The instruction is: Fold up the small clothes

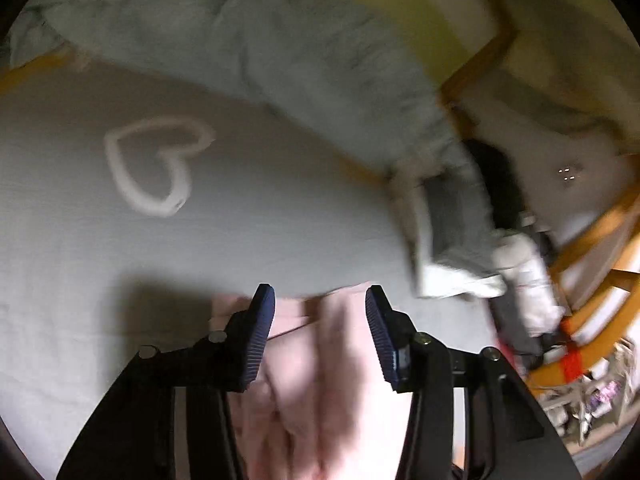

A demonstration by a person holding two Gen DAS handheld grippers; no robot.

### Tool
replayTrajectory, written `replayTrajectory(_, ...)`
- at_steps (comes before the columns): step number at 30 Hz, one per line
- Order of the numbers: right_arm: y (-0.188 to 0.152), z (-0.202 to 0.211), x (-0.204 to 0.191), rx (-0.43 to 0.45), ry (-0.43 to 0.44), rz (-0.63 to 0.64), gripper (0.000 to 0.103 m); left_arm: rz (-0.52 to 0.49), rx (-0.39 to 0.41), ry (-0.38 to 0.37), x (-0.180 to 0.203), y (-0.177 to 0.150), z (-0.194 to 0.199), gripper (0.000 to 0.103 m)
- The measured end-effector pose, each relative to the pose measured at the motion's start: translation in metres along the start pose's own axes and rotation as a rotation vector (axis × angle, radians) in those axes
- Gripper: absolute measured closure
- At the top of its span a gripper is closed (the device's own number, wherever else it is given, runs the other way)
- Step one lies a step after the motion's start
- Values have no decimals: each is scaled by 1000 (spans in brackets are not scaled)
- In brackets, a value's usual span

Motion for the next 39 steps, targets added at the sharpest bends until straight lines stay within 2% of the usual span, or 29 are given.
replayTrajectory(2,-2,-3,2,-26,-39,22,64,-29,27,14,6,5,10,57)
replayTrajectory(5,-4,-3,1,-24,-77,45,64,-40,-60,30,8,-2,-1,54)
replayTrajectory(7,-4,-2,-1,-20,-85,51,64,-52,-121,67,3,-9,-16,55)
replayTrajectory(8,-4,-2,-1,-19,-84,51,64,-53,-131,98,-2,-11,-22,68)
replayTrajectory(9,-3,-2,0,-19,-81,49,64,-42,-140,109,-5,-13,-26,86)
replayTrajectory(10,-4,-1,-1,-18,-78,46,64,-20,-157,73,-3,-17,-27,98)
replayTrajectory(11,-3,0,-1,-19,-77,46,64,-4,-130,24,4,-18,-22,100)
replayTrajectory(13,-3,1,-1,-20,-78,45,64,-25,-29,-30,22,-14,1,100)
replayTrajectory(15,-2,2,-2,-18,-71,38,63,-50,0,-21,35,-12,15,100)
replayTrajectory(17,-1,5,-2,-15,-55,23,64,-88,-3,29,40,-13,21,100)
replayTrajectory(19,-1,6,-2,-22,-42,12,64,-127,2,112,37,-12,21,99)
replayTrajectory(21,-3,7,-1,-24,-37,6,64,-144,38,204,27,-5,21,99)
replayTrajectory(22,-4,7,-1,-28,-36,1,64,-134,56,223,20,-1,23,98)
replayTrajectory(24,-3,9,0,-28,-22,-15,63,-63,72,209,8,6,26,91)
replayTrajectory(26,1,15,1,-9,13,-34,63,8,113,192,-9,14,35,77)
replayTrajectory(27,3,18,2,-1,22,-40,63,22,119,179,-14,15,38,72)
replayTrajectory(29,8,25,5,23,35,-61,63,26,72,150,-19,11,34,65)
replayTrajectory(30,9,26,7,25,36,-65,63,23,33,147,-21,8,27,65)
replayTrajectory(35,9,26,13,18,47,-103,63,-39,-62,235,-27,-2,-19,66)
replayTrajectory(36,9,25,13,16,47,-104,63,-39,-95,230,-27,-6,-28,66)
replayTrajectory(38,10,26,14,18,25,-94,63,-40,-129,156,-18,-14,-33,67)
replayTrajectory(39,12,27,14,23,20,-84,63,-76,-131,105,-7,-19,-31,67)
Point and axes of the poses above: each gripper's, at about its wrist camera, not at the fingertips, and z roughly against the way its jaws point, x to its right, y to its top, the point moved 10 cm from there along -z, roughly the way its jaws point, and after that the axes turned 14 degrees about z, right-handed, at the moved point
